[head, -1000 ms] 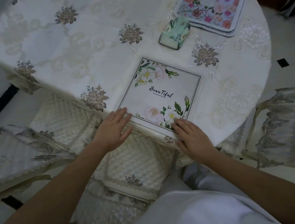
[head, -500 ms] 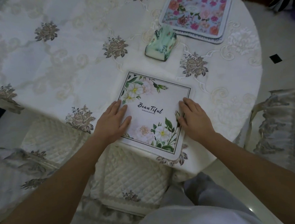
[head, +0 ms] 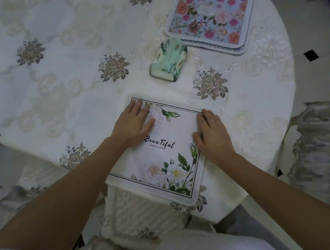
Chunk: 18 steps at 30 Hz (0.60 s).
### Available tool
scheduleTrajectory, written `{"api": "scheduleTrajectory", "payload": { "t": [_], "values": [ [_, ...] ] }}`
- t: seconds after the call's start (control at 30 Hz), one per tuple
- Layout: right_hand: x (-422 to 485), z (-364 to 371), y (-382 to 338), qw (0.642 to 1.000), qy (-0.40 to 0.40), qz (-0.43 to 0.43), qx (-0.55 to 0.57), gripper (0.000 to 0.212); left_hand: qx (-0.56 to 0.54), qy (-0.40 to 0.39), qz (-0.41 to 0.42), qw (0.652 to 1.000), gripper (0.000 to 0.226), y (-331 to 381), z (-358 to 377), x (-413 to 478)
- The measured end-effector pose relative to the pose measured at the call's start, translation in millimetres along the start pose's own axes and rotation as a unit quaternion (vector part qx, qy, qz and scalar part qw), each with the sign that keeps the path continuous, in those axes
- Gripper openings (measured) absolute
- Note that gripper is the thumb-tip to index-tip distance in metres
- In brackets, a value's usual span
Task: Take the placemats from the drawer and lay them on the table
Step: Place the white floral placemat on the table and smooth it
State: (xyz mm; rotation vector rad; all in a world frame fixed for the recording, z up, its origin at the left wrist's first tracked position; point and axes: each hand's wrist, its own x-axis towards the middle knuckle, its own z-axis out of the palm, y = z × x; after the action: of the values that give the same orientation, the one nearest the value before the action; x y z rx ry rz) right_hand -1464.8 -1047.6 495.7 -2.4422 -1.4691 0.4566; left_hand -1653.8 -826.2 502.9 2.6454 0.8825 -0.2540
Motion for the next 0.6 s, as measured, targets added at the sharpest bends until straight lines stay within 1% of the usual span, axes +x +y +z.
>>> {"api": "scheduleTrajectory", "payload": {
  "t": [0.1,0.17,0.37,0.47,0.6],
  "values": [
    [9,2,-10,1.000,-0.008,-0.013,-0.012,0.060,0.018,-0.022,0.044,0.999,0.073,13,2,5],
    [21,3,-19,0.999,-0.019,-0.029,-0.008,0.062,0.033,-0.022,0.061,0.997,0.072,22,5,8],
    [53,7,-46,0.994,-0.063,-0.088,-0.030,0.063,0.051,-0.009,0.063,0.997,0.070,27,8,5],
    [51,6,-40,0.992,-0.069,-0.093,-0.042,0.064,0.067,-0.014,0.050,0.996,0.070,29,8,-2],
    [30,-4,-17,0.992,-0.071,-0.098,-0.037,0.063,0.050,-0.005,-0.010,0.999,0.061,34,12,-21]
  ]
}}
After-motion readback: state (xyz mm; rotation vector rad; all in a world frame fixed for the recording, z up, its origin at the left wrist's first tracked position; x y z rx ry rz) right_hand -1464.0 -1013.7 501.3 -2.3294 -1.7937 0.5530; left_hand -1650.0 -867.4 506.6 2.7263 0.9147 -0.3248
